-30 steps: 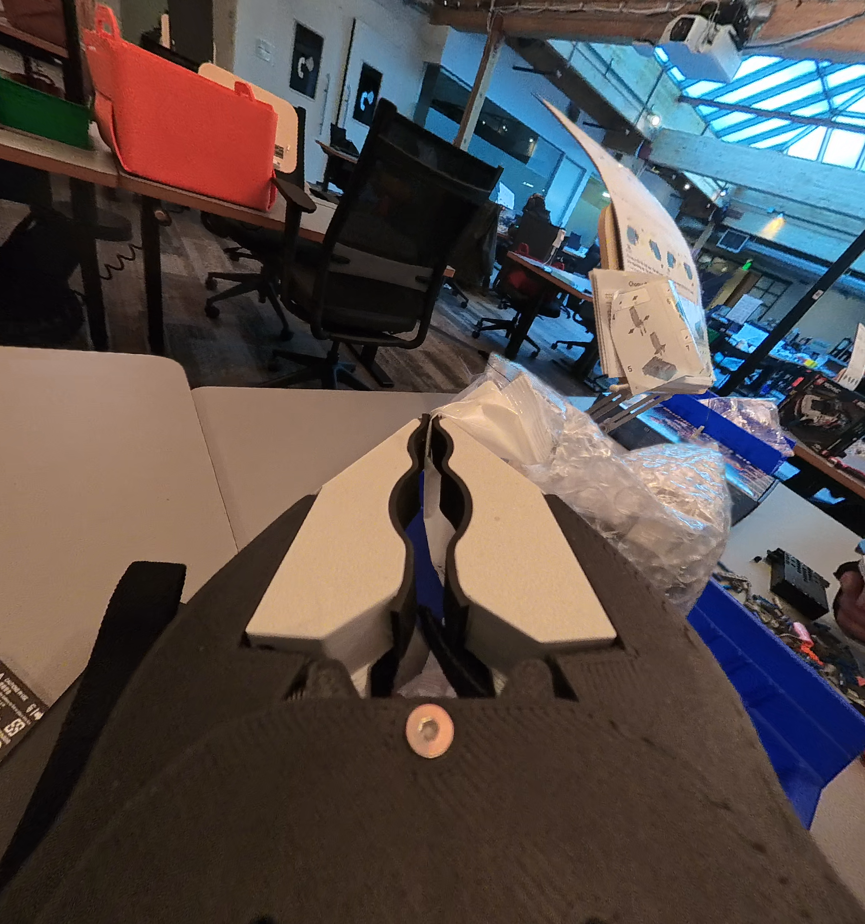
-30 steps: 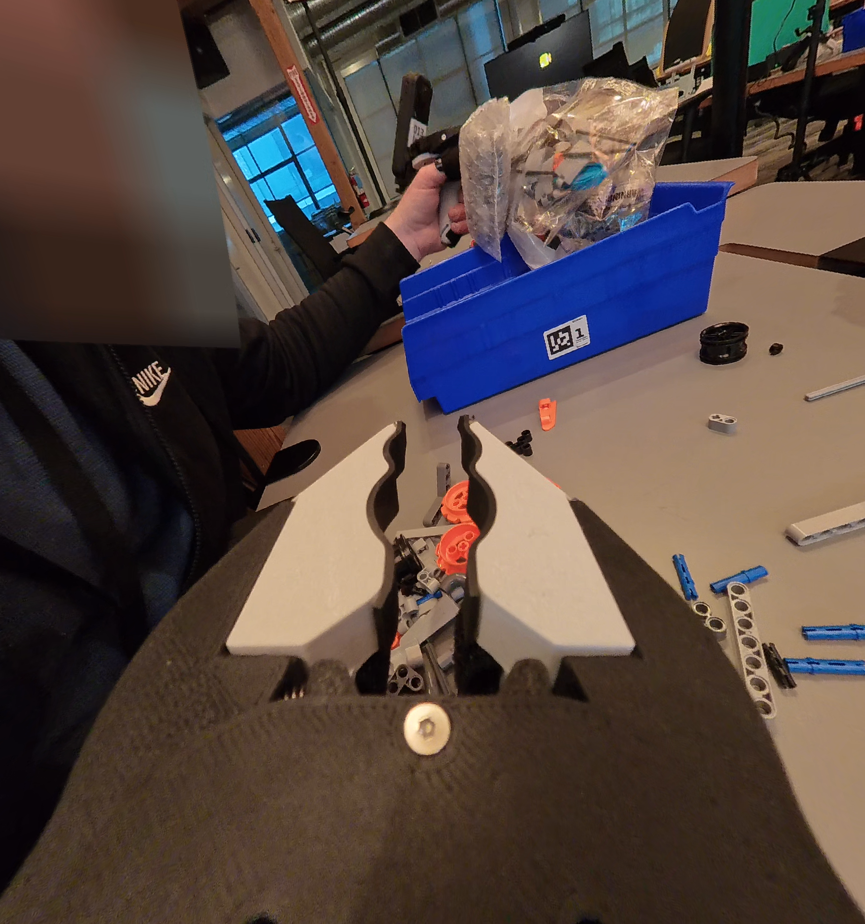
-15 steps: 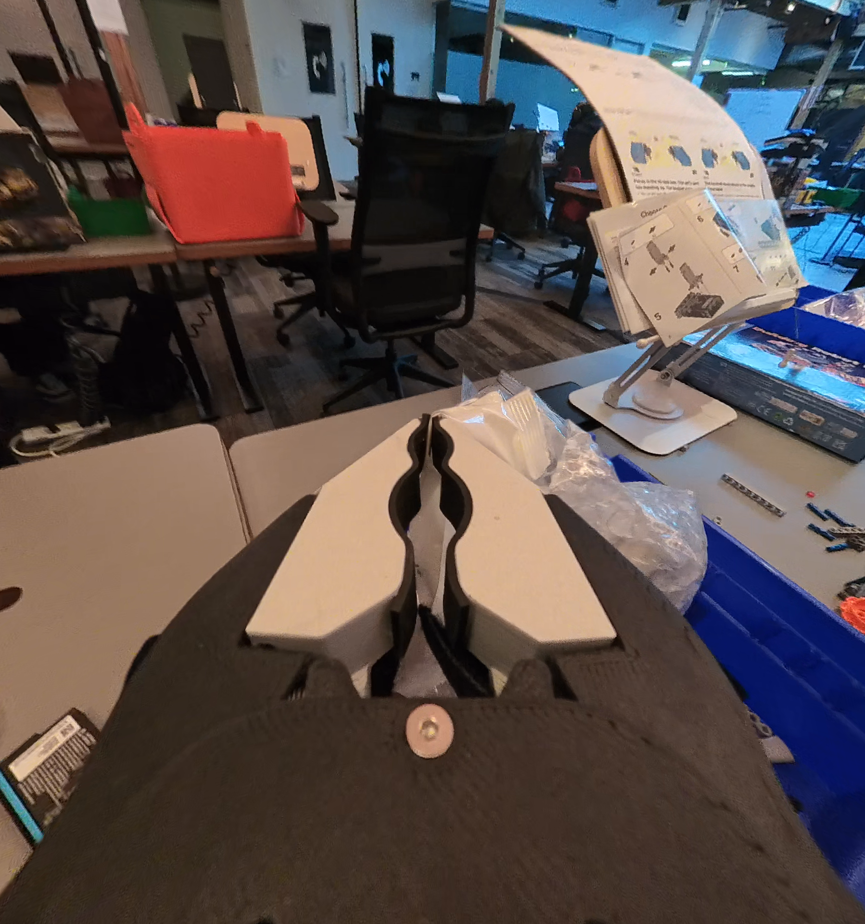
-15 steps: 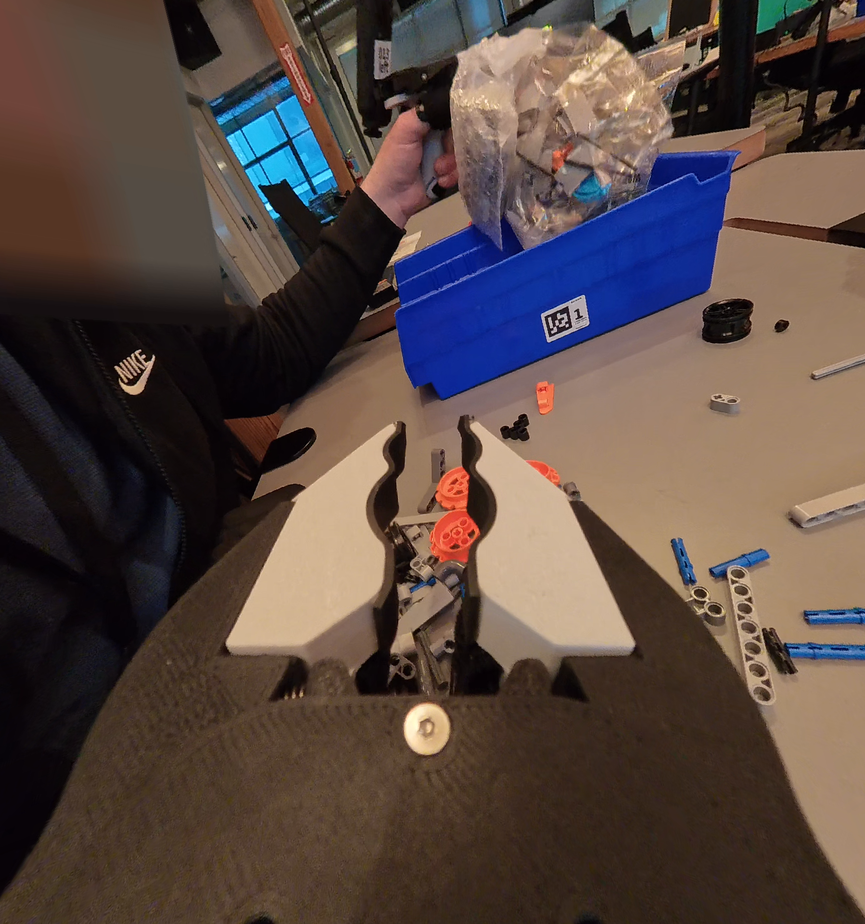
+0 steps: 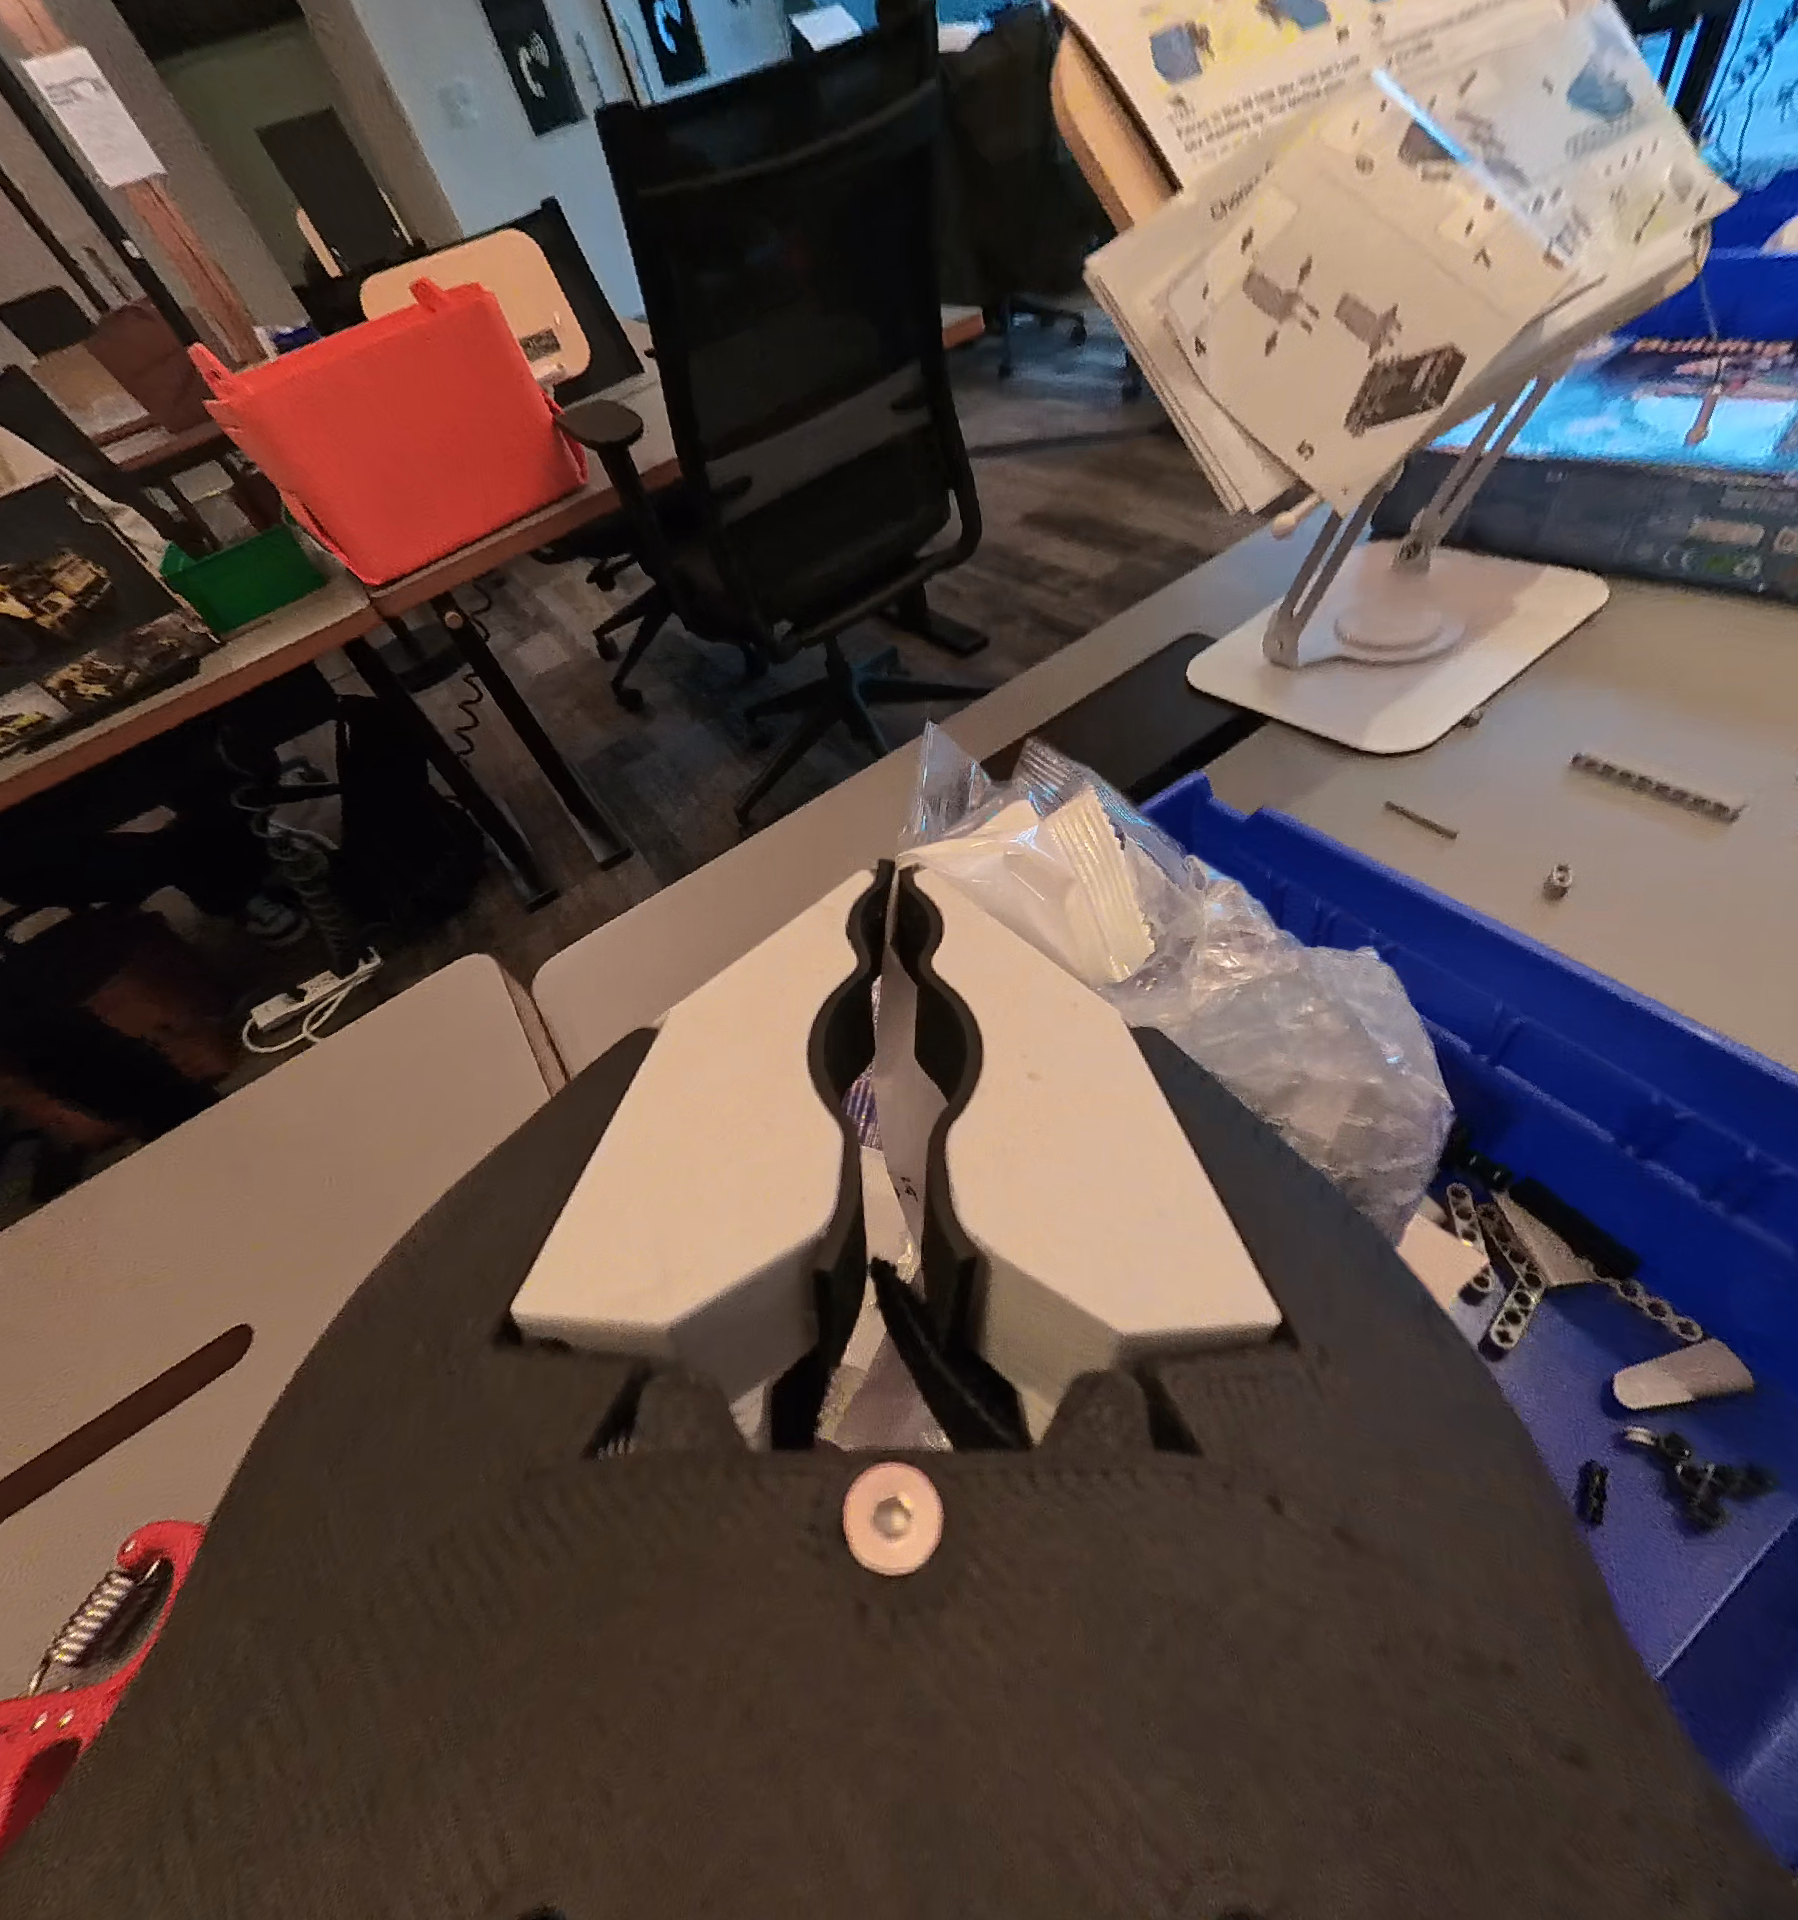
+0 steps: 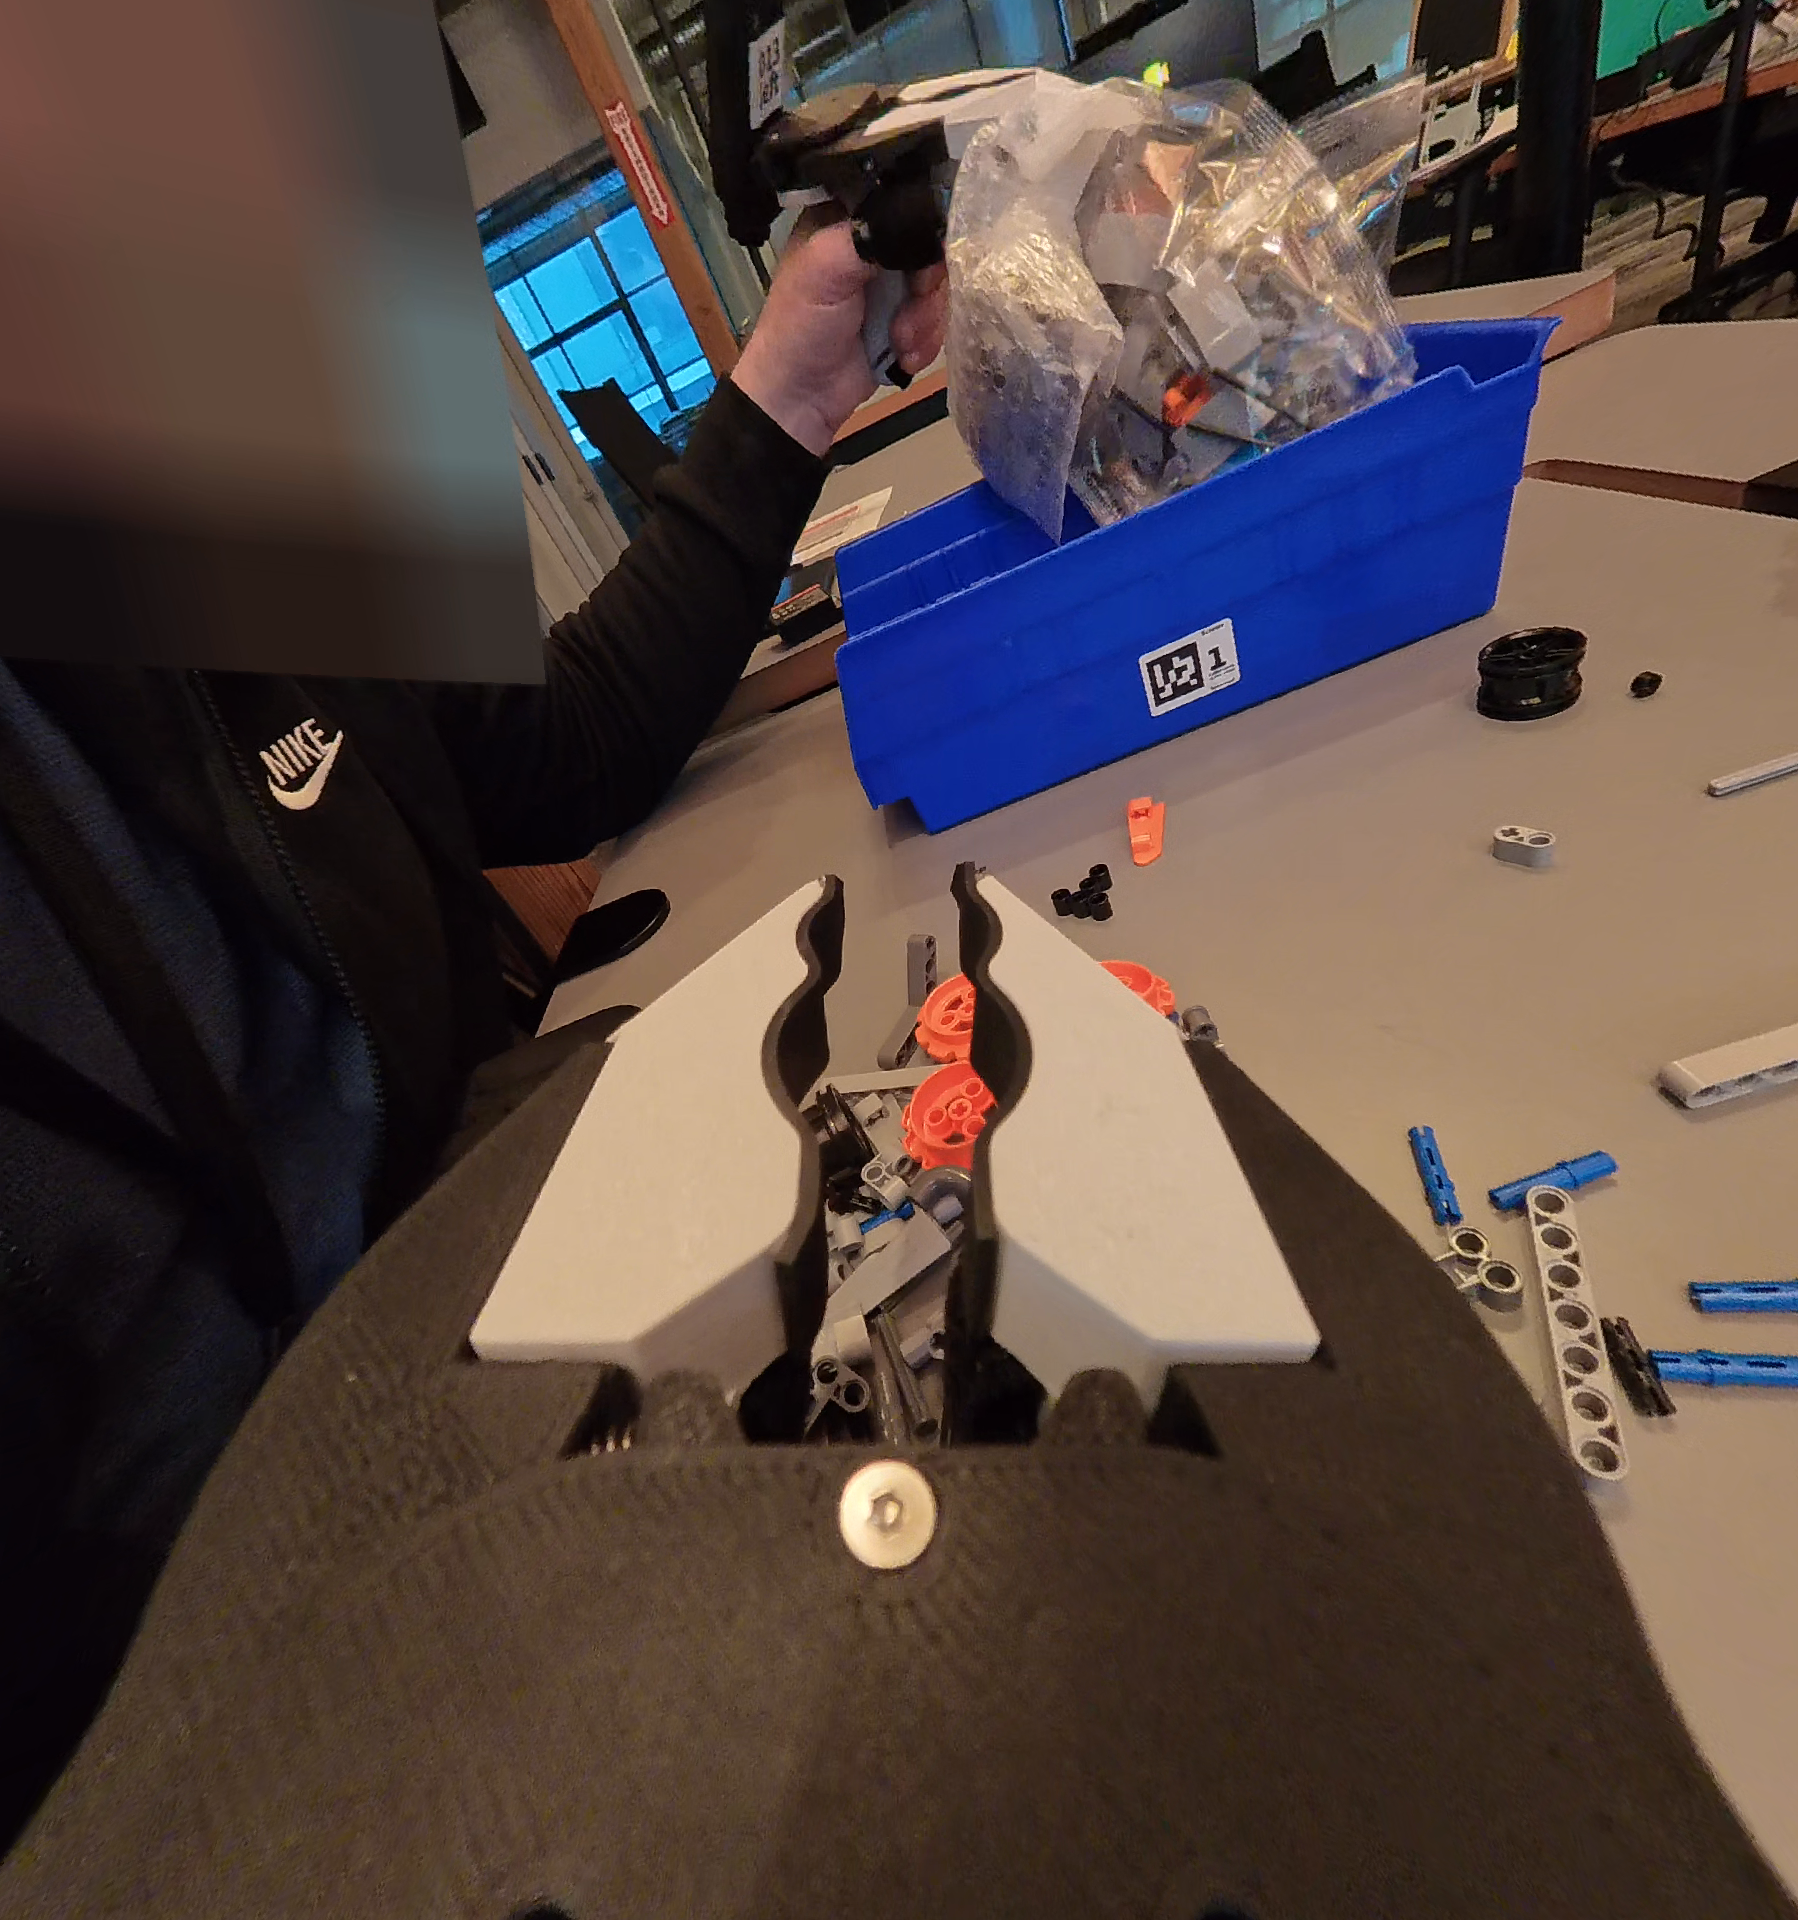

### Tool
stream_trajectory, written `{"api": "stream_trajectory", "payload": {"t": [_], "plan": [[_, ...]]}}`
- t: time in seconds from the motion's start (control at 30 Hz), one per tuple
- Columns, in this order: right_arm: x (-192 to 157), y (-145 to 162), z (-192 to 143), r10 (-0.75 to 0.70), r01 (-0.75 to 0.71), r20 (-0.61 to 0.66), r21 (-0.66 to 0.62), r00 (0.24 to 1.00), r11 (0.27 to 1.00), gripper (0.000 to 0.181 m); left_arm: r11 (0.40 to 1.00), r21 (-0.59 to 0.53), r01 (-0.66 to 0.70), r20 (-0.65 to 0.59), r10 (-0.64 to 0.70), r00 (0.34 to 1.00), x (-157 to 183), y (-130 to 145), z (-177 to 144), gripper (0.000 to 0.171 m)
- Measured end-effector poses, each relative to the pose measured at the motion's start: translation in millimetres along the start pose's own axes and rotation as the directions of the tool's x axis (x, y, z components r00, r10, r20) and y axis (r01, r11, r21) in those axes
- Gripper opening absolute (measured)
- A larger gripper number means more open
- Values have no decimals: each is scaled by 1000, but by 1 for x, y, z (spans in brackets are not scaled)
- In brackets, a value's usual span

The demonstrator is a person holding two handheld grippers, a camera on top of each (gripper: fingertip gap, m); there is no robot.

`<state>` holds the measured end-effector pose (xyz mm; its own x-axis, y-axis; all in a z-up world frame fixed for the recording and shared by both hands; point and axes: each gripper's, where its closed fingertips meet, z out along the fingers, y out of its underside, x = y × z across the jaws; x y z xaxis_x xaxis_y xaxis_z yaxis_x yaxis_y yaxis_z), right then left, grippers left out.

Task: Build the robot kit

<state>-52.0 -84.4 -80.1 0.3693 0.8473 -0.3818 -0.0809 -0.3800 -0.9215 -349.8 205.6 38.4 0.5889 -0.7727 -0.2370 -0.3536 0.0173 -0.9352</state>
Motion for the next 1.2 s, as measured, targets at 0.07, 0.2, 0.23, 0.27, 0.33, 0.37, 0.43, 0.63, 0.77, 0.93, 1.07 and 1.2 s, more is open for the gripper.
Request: {"api": "stream_trajectory", "payload": {"t": [0.07, 0.2, 0.23, 0.27, 0.33, 0.37, 0.43, 0.63, 0.77, 0.93, 1.07, 1.2], "plan": [[0, 0, 0, -1, 1, 0, -2, 1000, 1000, 21, 1000, -24, -9, -9, 9, 1000, 3, 5, 4, 0], [0, 1, 1, -2, 2, 2, -6, 1000, 1000, 21, 998, -64, -11, -7, 11, 1000, 2, 17, 12, 0], [0, 1, 1, -2, 2, 3, -6, 1000, 1000, 21, 997, -79, -10, -18, 9, 1000, 3, 20, 14, 0], [-1, 1, 1, -2, 2, 4, -6, 1000, 1000, 21, 996, -90, -5, -30, 2, 1000, 5, 23, 15, 0], [-1, 1, 1, -3, 3, 5, -7, 1000, 1000, 21, 993, -116, -7, -34, 3, 999, 6, 27, 16, 0], [-1, 2, 1, -3, 3, 6, -7, 1000, 1000, 21, 993, -121, -14, -31, 10, 999, 5, 29, 17, 0], [-1, 2, 1, -3, 3, 8, -8, 1000, 1000, 21, 989, -144, 25, -38, -31, 999, 3, 36, 18, 0], [-2, 3, 1, -4, 4, 12, -10, 1000, 1000, 21, 984, -162, 70, -28, -76, 997, -4, 39, 13, 16], [-2, 3, 1, -6, 6, 13, -11, 1000, 1000, 21, 986, -154, 59, -34, -65, 997, -2, 31, 7, 23], [-3, 3, 1, -11, 11, 15, -14, 1000, 1000, 21, 982, -186, 41, -184, -75, 980, 29, 28, 0, 9], [-5, 1, 0, -16, 16, 17, -9, 1000, 1000, 21, 976, -218, -24, -393, -65, 917, 72, 27, -19, 7], [-6, 0, 0, -19, 19, 20, -7, 1000, 1000, 21, 945, -259, -197, -653, -21, 757, 136, 43, -55, 12]]}}
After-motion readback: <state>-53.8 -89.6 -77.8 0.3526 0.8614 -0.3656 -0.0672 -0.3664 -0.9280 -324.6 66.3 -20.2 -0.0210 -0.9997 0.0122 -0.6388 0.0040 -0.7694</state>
